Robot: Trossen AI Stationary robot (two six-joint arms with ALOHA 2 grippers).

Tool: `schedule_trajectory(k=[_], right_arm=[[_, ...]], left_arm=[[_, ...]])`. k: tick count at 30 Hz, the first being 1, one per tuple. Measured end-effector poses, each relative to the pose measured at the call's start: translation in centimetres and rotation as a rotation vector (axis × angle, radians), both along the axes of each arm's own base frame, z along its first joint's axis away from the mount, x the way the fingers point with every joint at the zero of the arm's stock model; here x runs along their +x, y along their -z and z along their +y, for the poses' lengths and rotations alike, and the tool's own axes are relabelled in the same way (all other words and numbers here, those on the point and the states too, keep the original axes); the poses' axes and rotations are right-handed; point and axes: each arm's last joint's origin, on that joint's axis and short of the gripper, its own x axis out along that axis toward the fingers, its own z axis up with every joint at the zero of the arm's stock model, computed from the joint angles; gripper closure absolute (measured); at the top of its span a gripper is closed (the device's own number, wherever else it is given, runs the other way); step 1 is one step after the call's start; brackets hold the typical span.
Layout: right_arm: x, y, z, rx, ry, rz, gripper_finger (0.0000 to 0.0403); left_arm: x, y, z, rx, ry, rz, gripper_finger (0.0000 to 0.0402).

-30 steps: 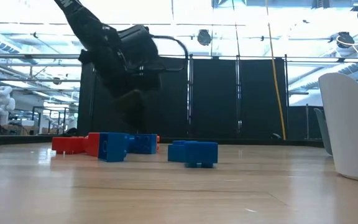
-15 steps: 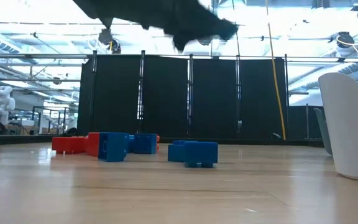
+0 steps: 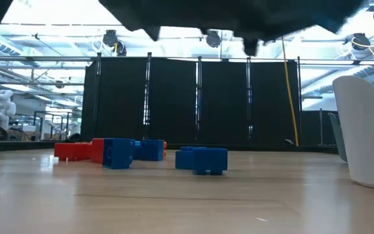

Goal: Sort blocks by size
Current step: Put the small square blue game piece into the white bin

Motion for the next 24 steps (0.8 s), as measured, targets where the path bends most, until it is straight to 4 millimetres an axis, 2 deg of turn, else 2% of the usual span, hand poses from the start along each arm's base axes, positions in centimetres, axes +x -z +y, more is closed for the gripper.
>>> schedule_trajectory(k=[3,7,12,24], right_arm=[[0.0,0.0,0.1,0.016,0.000,-0.003,0.0232],[0.0,-0.1,0.2,0.023,-0.001,-0.002,0.0232],[0.0,-0.1,0.2,0.023,-0.001,-0.002,0.0232],[0.0,-0.1,0.2,0.020,-0.002,-0.003,0.0232]], left_arm=[[1.5,0.4,-0.3,0.004,0.002,0.020,0.0293],[2.4,0.1,-0.8,0.027,0.011,0.014,0.0286],[2.4,0.3,-1.7,0.069,0.062,0.015,0.0283],[2.4,0.1,-1.8,0.150,0.160,-0.045,0.0279]])
